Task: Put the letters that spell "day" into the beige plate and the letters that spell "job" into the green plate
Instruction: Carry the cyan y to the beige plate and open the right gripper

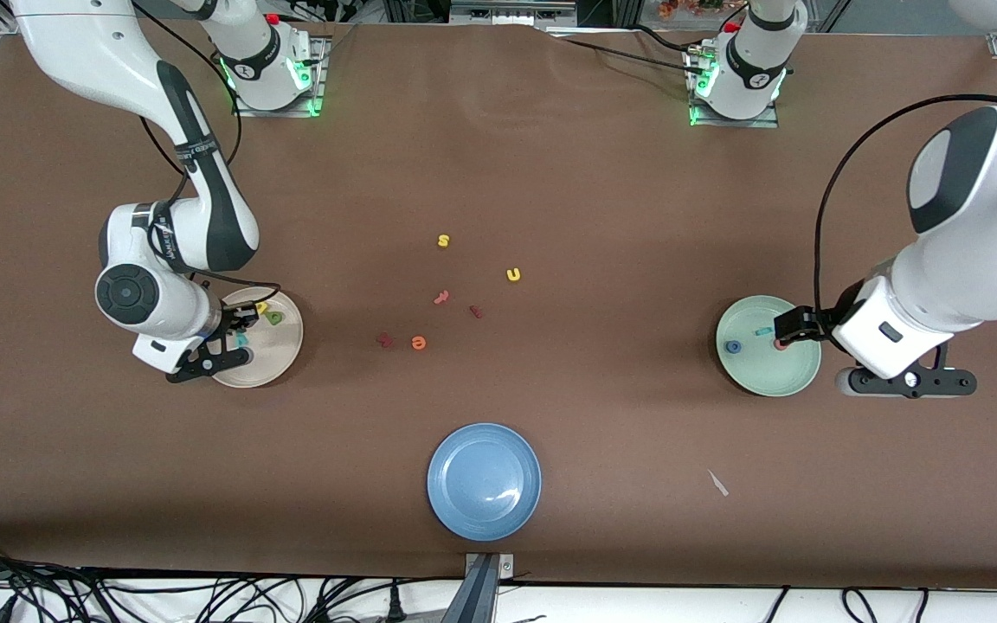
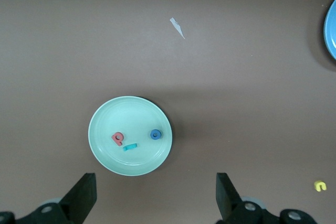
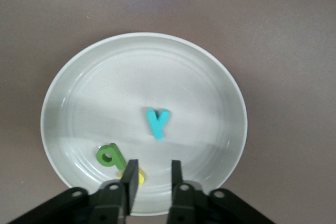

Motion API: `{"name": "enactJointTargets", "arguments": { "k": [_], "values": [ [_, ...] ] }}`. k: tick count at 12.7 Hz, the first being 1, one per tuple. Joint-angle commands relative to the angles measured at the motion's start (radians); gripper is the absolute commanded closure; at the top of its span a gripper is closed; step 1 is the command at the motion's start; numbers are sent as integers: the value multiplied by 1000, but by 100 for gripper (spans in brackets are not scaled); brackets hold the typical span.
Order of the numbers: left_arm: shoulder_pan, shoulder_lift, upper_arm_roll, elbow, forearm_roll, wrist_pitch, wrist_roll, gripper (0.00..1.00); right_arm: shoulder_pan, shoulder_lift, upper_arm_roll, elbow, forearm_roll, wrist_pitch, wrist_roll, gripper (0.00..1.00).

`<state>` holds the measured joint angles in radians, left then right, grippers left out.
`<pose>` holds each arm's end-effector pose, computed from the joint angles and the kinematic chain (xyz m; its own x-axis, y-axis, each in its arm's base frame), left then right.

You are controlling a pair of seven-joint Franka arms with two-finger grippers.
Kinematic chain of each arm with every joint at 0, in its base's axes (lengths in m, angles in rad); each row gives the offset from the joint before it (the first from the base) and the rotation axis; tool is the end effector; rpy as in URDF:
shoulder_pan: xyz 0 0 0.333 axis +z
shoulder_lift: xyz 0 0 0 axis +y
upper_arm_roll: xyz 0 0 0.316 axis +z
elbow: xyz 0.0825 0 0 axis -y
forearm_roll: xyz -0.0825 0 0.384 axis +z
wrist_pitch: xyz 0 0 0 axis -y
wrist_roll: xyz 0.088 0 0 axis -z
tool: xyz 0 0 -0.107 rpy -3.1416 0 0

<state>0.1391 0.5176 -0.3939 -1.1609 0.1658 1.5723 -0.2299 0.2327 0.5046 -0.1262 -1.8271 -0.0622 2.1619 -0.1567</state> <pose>0.6852 -0.0910 0.5098 0.9971 0.0089 -0.0752 0.0096 -0.9999 0.0088 0.6252 0.0689 0.2468 0.9377 0.2956 -0.1827 0.3136 -0.9463 0.0783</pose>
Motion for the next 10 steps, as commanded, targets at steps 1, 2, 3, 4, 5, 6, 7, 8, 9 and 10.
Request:
{"name": "enactJointTargets", "arguments": {
  "k": [1, 2, 3, 4, 5, 6, 7, 8, 9, 10],
  "values": [
    [-142, -30, 214, 17, -78, -11, 87, 0, -15, -9, 4, -11, 24, 13, -24, 20],
    [-157, -46, 243, 1, -104, 26, 95, 0, -16, -9, 4, -8, 24, 10, -24, 15],
    [-150, -63, 244, -32, -118, 57, 110, 0, -18, -9, 4, 0, 24, 4, -24, 13],
    [-148, -73, 244, -43, -120, 58, 135, 0, -18, -9, 4, 12, 24, 0, -24, 1],
    [-148, -79, 245, -48, -120, 58, 138, 0, -24, -9, 4, 32, 30, -13, -24, 1],
    [-150, -79, 245, -51, -120, 58, 139, 0, -53, -8, 5, 64, 77, -36, -26, 0],
    [-148, -88, 245, -63, -120, 58, 139, 0, -59, -6, 10, 106, 128, -51, -33, 0],
    [-147, -99, 245, -86, -120, 58, 139, 0, -53, -14, 13, 136, 152, -98, -24, 0],
    [-147, -120, 247, -114, -120, 60, 139, 0, -50, -20, 13, 181, 175, -162, -15, 0],
    [-145, -134, 247, -138, -120, 77, 141, 0, -50, -35, 13, 231, 195, -248, -4, 0]
  ]
}}
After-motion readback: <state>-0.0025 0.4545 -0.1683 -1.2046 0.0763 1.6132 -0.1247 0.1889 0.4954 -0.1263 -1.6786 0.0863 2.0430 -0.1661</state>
